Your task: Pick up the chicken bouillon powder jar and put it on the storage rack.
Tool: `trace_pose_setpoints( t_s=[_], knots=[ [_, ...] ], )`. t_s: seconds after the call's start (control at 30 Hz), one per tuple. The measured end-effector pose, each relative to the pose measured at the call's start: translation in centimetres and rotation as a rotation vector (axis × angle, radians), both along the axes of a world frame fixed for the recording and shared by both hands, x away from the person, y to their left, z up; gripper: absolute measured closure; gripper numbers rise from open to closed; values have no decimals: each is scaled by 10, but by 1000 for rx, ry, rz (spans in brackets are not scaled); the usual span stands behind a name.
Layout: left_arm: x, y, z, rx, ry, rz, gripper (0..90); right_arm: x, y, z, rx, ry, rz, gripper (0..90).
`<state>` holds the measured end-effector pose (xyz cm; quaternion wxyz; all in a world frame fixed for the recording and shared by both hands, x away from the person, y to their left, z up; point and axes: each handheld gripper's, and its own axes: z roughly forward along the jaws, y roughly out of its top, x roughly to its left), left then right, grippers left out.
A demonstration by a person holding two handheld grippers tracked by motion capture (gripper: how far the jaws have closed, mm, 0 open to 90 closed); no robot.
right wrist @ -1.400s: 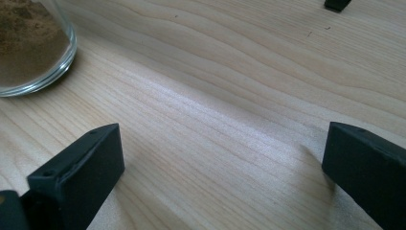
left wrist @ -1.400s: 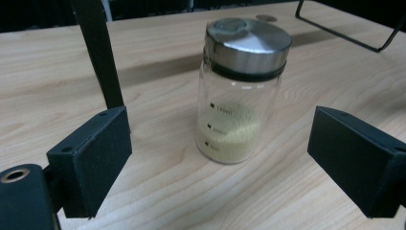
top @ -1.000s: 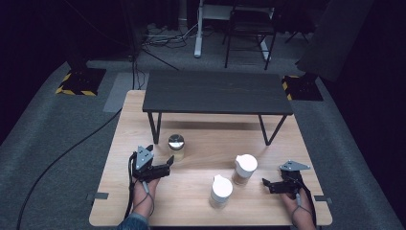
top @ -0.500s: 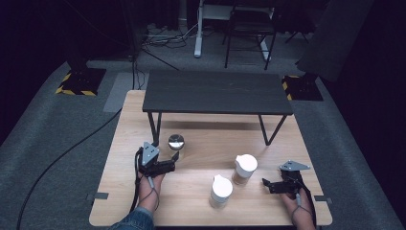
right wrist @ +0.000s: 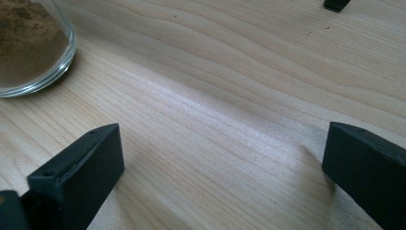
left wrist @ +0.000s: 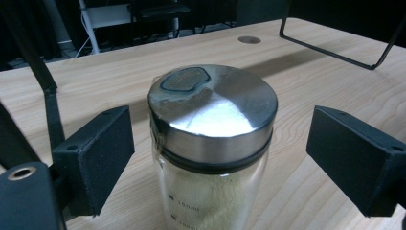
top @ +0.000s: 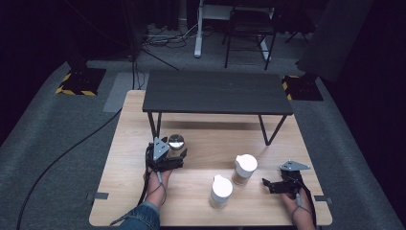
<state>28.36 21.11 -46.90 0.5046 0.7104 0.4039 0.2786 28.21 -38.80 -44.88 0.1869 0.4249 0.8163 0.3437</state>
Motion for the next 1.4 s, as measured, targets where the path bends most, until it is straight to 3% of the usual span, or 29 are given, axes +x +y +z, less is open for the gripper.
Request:
trace_pose_setpoints(
  t_s=[0.43,0.6,0.77,1.07,1.27,1.4],
  knots=[
    [22,-4,-12,28,56,-15,133,1,0,0,0,1,0,2],
    [24,-5,-12,54,74,-30,231,1,0,0,0,0,0,2],
    [25,-3,-12,53,74,-31,310,1,0,0,0,0,0,2],
    [26,-3,-12,54,73,-34,313,1,0,0,0,0,0,2],
    [23,-8,-7,83,77,-34,314,1,0,0,0,0,0,2],
    [19,-7,-1,69,68,-50,314,1,0,0,0,1,1,2]
  ],
)
